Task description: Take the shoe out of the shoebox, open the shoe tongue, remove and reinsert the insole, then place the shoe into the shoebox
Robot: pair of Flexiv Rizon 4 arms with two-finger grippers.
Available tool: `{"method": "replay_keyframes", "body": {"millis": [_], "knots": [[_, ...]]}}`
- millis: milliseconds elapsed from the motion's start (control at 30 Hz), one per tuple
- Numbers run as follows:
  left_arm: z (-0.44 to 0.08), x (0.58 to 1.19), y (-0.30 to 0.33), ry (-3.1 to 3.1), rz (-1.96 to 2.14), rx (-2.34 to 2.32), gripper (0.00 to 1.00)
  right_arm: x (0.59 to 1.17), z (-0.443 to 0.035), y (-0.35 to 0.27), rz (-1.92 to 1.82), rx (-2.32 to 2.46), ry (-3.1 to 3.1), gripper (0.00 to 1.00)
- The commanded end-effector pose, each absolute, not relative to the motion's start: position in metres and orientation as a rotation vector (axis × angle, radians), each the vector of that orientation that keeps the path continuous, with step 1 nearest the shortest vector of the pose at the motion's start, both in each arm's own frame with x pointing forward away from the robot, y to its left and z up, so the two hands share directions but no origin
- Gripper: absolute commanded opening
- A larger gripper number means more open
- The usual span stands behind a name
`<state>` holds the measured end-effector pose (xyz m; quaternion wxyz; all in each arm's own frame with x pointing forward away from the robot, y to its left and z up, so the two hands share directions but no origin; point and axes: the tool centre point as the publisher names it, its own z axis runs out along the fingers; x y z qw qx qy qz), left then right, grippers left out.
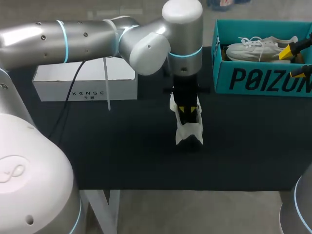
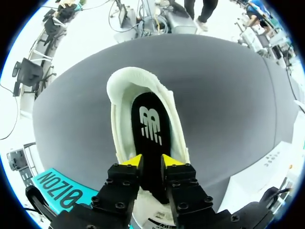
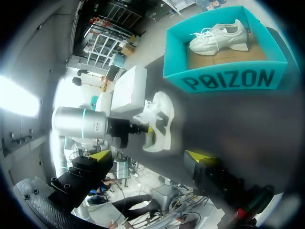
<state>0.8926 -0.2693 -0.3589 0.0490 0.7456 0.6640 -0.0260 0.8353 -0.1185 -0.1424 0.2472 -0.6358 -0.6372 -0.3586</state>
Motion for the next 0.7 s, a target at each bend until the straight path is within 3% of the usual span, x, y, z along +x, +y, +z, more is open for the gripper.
{"method": "replay_keyframes", "body": {"millis": [33, 700], "knots": [[-0.358, 0.895, -0.269, 2.041, -0.062, 2.273, 1.0, 0.835, -0.143, -0.118, -0.976, -1.737, -1.738, 1.0], [-0.362, 0.906, -0.261, 2.121, -0.017, 2.225, 1.0, 0.835, -0.143, -0.118, -0.976, -1.737, -1.738, 1.0]]}}
